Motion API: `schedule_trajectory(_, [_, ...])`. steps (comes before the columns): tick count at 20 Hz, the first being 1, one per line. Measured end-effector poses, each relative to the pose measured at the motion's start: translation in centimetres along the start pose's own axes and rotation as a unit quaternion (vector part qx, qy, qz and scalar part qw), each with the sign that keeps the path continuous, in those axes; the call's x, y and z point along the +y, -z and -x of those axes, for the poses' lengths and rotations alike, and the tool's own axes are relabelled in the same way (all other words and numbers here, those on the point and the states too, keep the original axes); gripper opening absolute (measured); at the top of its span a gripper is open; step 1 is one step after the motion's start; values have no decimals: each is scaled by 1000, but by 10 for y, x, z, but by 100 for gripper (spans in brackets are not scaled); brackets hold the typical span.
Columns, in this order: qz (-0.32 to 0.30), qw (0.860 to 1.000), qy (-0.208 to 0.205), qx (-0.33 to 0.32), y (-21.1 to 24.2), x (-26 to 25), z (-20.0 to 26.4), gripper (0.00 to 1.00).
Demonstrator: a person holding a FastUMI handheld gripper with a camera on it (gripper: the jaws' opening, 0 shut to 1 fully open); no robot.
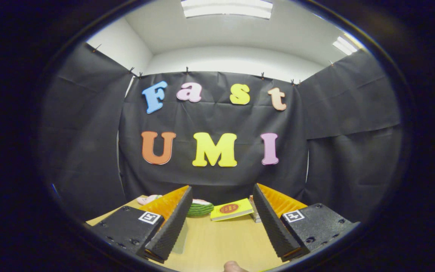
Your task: Open the storage box then place both shoes into the box .Put the left shoe in first, then the right shoe, with the right side of both shoes facing outward in a uniform manner.
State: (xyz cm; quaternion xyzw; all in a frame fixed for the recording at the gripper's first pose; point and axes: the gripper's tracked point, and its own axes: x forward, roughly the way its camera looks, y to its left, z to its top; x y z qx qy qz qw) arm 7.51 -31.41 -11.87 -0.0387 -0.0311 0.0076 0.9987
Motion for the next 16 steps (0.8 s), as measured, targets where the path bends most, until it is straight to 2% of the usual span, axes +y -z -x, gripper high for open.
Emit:
schedule_trajectory(2, [5, 1000, -8, 16, 6, 7, 4, 100])
schedule_trajectory(4, [12, 1000, -9, 6, 1, 11, 4, 100])
schedule_trajectory(7, [19, 1000, 5, -7, 5, 13, 0, 100])
schedule_trajectory(16, [-30, 998, -23, 49, 56, 43, -17, 100])
